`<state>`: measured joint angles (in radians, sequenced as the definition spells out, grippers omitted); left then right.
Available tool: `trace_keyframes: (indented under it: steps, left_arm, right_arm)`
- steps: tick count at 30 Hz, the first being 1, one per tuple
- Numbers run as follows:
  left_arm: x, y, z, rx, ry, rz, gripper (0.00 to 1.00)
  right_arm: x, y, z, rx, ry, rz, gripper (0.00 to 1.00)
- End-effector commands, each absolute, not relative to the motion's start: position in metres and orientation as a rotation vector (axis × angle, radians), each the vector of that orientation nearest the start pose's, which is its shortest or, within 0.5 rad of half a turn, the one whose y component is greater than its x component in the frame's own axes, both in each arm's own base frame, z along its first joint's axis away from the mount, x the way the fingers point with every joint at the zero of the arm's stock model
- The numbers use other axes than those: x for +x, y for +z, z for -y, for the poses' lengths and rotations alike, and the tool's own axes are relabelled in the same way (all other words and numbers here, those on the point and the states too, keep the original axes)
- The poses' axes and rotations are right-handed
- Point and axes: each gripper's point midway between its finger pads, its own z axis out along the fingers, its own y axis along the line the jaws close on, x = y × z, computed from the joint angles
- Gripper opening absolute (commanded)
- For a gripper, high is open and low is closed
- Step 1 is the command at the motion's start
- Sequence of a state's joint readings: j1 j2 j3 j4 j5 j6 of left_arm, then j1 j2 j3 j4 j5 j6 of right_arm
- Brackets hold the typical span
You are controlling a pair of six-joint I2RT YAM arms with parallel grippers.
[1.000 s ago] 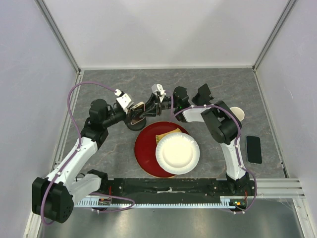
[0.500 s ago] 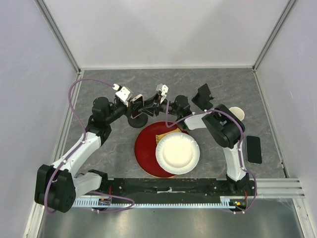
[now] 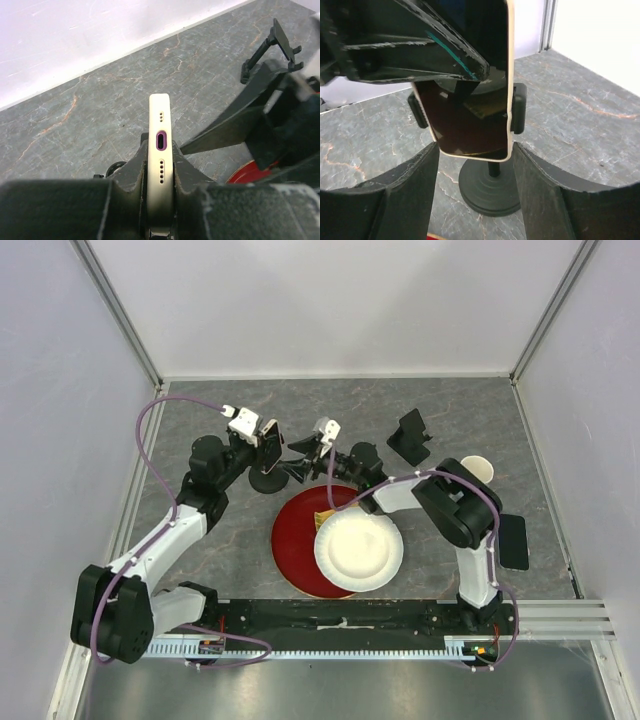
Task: Place the phone on the phone stand
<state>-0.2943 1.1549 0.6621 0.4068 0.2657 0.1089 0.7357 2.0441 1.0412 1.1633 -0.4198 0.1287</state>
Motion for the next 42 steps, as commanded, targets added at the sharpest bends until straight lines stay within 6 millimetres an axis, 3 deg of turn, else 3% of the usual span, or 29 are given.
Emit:
trace_keyframes:
  steps: [1,8,14,15,20,24,27,28,29,32,33,35,36,42]
  left_arm:
    - [0.377,0.234,0.131,0.387,-0.260,-1.600,0.02]
    - [0.381,0.238,0.115,0.254,-0.217,-1.650,0.02]
    - [0.382,0.229,0.096,0.079,-0.170,-1.741,0.02]
    - [0.381,0.224,0.082,0.008,-0.104,-1.769,0.02]
    - [0.371,0.242,0.065,-0.053,-0.036,-1.740,0.02]
    - [0.348,0.261,0.052,-0.037,0.013,-1.701,0.02]
    - [0.332,0.259,0.043,0.003,0.052,-1.681,0.02]
    - [0.322,0.270,0.039,0.030,0.074,-1.637,0.02]
    - [0.318,0.261,0.036,0.045,0.093,-1.649,0.02]
    - [0.301,0.266,0.028,0.051,0.110,-1.625,0.02]
    - [0.296,0.258,0.025,0.042,0.117,-1.653,0.02]
    - [0.284,0.265,0.008,-0.084,0.142,-1.639,0.02]
    - [0.277,0.256,0.000,-0.135,0.167,-1.677,0.02]
    - [0.240,0.250,-0.051,-0.388,0.390,-1.712,0.02]
  right_arm:
    - [0.358,0.245,-0.392,-0.774,1.007,-1.058,0.68]
    - [0.390,0.254,-0.338,-0.665,0.925,-1.108,0.72]
    - [0.399,0.255,-0.329,-0.621,0.960,-1.110,0.71]
    - [0.398,0.256,-0.330,-0.619,0.969,-1.108,0.71]
    - [0.400,0.256,-0.329,-0.625,0.973,-1.107,0.70]
    - [0.398,0.258,-0.329,-0.634,0.983,-1.102,0.70]
    - [0.396,0.260,-0.329,-0.643,0.999,-1.091,0.69]
    - [0.395,0.261,-0.329,-0.643,1.002,-1.088,0.69]
    - [0.394,0.262,-0.330,-0.650,1.012,-1.084,0.69]
    - [0.392,0.263,-0.331,-0.659,1.026,-1.078,0.68]
    - [0.391,0.263,-0.330,-0.659,1.028,-1.075,0.68]
    - [0.391,0.265,-0.330,-0.659,1.032,-1.070,0.68]
    - [0.389,0.267,-0.330,-0.659,1.038,-1.063,0.68]
    - [0.384,0.272,-0.329,-0.655,1.078,-1.035,0.68]
